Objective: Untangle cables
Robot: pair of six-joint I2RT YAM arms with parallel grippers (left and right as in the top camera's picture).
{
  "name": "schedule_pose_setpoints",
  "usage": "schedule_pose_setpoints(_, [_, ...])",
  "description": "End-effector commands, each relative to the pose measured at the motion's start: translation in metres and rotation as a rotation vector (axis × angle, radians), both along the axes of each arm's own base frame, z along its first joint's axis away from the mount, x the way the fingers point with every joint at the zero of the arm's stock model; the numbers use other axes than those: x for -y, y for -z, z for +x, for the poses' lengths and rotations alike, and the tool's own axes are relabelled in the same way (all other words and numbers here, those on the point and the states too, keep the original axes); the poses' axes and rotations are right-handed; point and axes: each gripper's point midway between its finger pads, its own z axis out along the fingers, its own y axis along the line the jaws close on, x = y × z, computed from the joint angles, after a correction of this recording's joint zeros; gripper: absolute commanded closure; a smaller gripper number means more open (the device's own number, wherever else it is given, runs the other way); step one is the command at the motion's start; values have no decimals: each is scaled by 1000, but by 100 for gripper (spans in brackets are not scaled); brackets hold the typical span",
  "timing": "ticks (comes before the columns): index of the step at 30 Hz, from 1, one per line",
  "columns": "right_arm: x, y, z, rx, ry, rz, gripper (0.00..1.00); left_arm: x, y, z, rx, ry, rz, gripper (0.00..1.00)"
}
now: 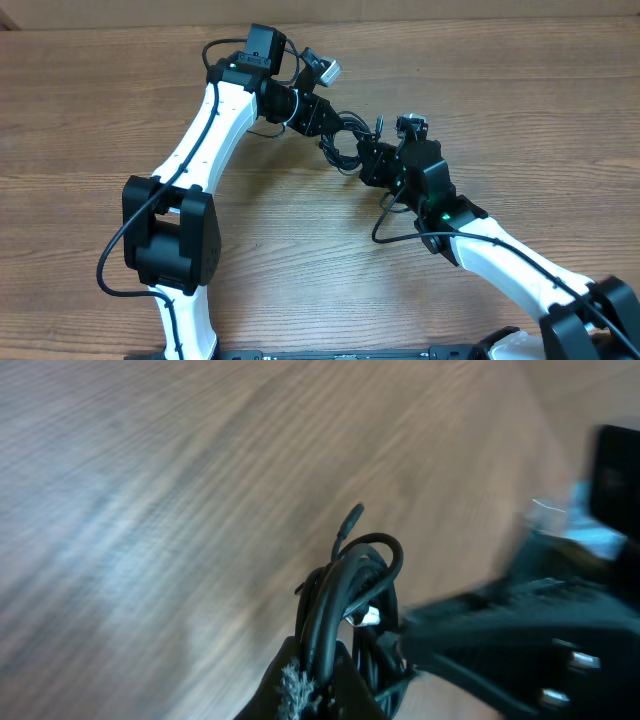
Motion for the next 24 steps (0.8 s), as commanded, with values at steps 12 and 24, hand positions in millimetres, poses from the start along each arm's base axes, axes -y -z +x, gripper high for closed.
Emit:
schedule_pose_setpoints(12, [-14,-13,-37,-44,-184,-16,96,45,-32,-17,198,243,-149,96])
schedule_pose_setpoints(24, [18,-14,-5,41,43,-115,96,55,-28,-37,-15,169,-140,96])
